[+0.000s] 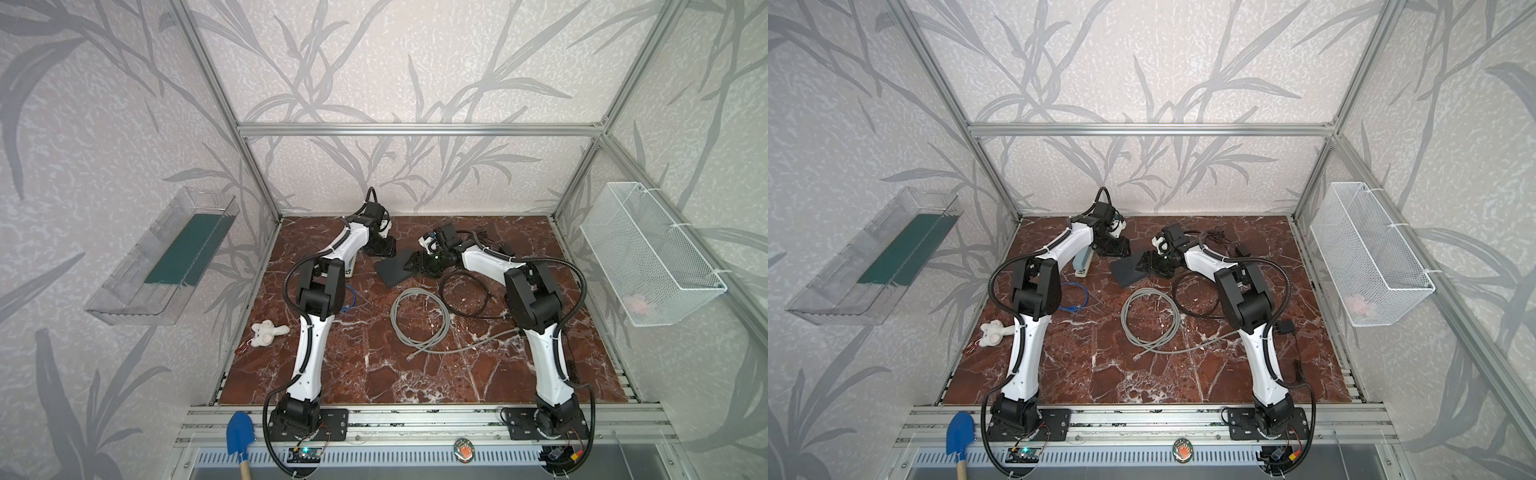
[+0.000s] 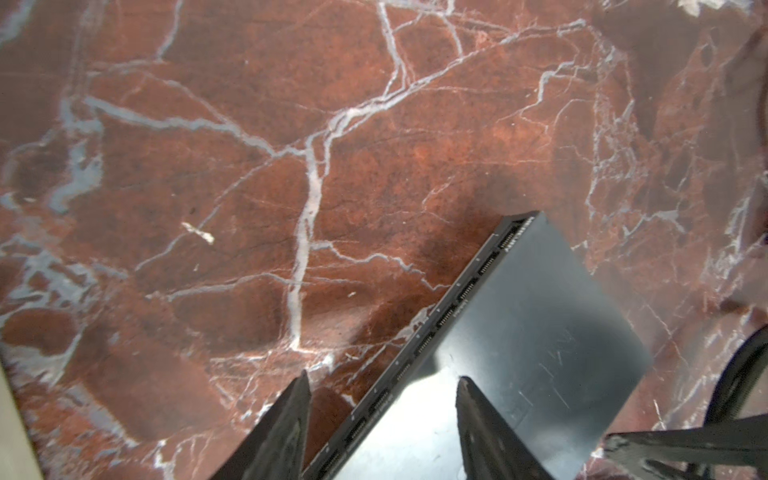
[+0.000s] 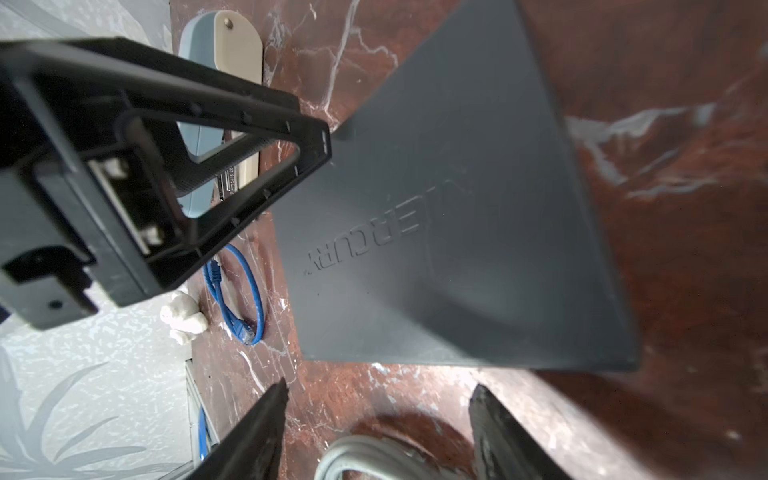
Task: Insert the plug into the switch port
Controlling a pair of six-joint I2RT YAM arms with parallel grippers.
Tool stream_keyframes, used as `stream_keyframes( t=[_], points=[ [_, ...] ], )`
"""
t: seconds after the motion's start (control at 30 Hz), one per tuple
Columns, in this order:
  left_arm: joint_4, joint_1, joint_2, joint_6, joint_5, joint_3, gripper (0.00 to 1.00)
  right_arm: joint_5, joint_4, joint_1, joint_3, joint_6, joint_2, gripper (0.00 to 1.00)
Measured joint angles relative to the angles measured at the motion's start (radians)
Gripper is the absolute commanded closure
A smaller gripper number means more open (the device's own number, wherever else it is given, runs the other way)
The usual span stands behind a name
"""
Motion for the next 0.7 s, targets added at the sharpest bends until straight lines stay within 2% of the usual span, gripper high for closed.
stream_keyframes(
  t=[0.33,0.5,0.7],
  points=[
    [0.086,0.009,-0.035,-0.003,0.102,-0.132,0.48,0.004,0.076,-0.010,0.056,0.109,0.083,0.31],
    [0.095,0.013,-0.132,-0.017,0.137,-0.286,0.54,0.011,0.076,-0.021,0.161,0.109,0.140,0.31],
    [0.122,0.007,-0.252,-0.056,0.125,-0.453,0.54,0.021,0.039,-0.027,0.198,0.044,0.159,0.31]
  ],
)
